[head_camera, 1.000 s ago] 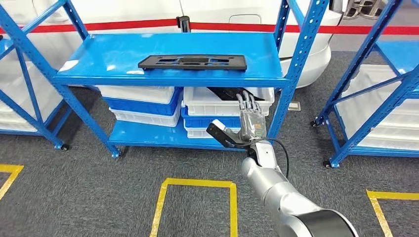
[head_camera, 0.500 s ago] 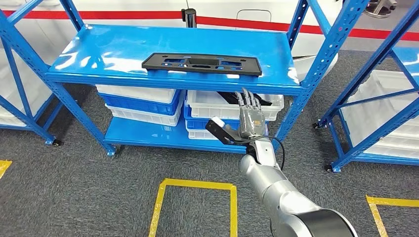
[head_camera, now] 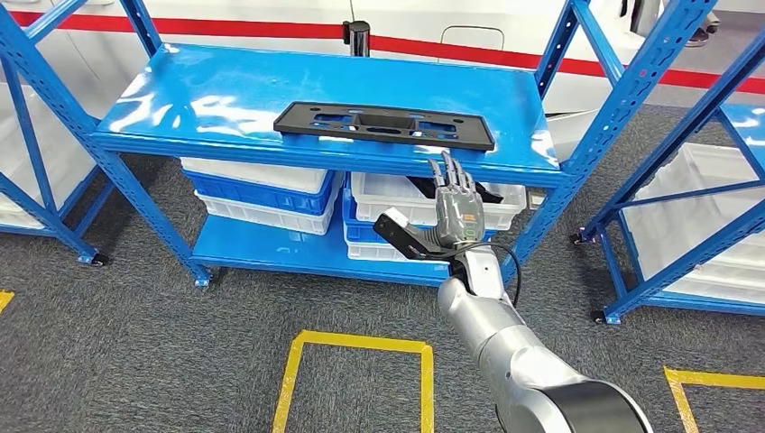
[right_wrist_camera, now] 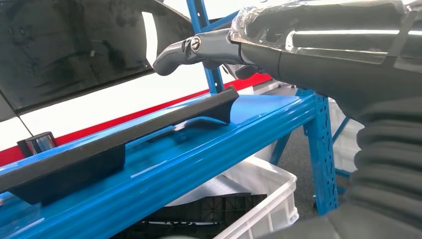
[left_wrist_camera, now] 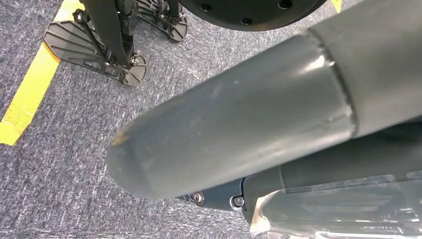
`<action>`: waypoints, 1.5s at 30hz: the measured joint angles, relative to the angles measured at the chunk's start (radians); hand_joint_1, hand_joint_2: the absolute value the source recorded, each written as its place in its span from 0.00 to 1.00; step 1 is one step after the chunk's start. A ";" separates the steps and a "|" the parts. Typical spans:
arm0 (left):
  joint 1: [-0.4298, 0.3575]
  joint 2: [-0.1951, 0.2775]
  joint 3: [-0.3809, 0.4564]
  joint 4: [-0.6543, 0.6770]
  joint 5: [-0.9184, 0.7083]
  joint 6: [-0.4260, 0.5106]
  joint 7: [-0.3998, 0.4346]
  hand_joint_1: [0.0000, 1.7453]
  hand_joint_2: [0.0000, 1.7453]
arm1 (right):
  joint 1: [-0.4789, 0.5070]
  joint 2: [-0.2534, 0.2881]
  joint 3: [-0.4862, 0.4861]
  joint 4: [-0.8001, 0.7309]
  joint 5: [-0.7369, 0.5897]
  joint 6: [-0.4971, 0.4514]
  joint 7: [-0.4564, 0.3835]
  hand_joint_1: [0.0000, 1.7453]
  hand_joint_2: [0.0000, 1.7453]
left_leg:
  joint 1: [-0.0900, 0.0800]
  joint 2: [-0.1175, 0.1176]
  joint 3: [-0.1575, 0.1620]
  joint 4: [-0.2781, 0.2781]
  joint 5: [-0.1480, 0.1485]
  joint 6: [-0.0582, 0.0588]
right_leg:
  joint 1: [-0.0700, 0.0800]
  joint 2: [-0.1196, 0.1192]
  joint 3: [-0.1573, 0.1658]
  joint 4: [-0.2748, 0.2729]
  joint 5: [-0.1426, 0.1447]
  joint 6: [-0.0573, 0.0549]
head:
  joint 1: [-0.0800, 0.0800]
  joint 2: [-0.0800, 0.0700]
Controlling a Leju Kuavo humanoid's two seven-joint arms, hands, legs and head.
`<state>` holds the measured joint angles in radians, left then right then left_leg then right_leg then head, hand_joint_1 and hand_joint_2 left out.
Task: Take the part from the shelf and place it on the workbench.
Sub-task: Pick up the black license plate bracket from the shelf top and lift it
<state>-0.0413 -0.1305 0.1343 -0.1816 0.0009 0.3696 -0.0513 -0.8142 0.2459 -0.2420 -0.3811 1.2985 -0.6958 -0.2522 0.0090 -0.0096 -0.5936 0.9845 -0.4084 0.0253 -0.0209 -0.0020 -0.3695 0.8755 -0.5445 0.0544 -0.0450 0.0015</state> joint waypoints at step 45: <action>-0.001 0.002 0.047 -0.002 -0.004 0.064 -0.010 0.00 0.00 | -0.003 0.028 -0.008 -0.024 0.095 0.000 -0.017 0.00 0.00 | -0.018 -0.003 0.033 -0.017 -0.025 0.049 | -0.020 0.001 -0.041 0.107 -0.034 0.016 | 0.002 0.000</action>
<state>-0.0423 -0.1280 0.1811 -0.1831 -0.0030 0.4339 -0.0612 -0.8168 0.2734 -0.2502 -0.4047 1.3936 -0.6958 -0.2691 -0.0089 -0.0122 -0.5604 0.9673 -0.4334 0.0744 -0.0410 -0.0011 -0.4100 0.9828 -0.5781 0.0705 -0.0425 0.0016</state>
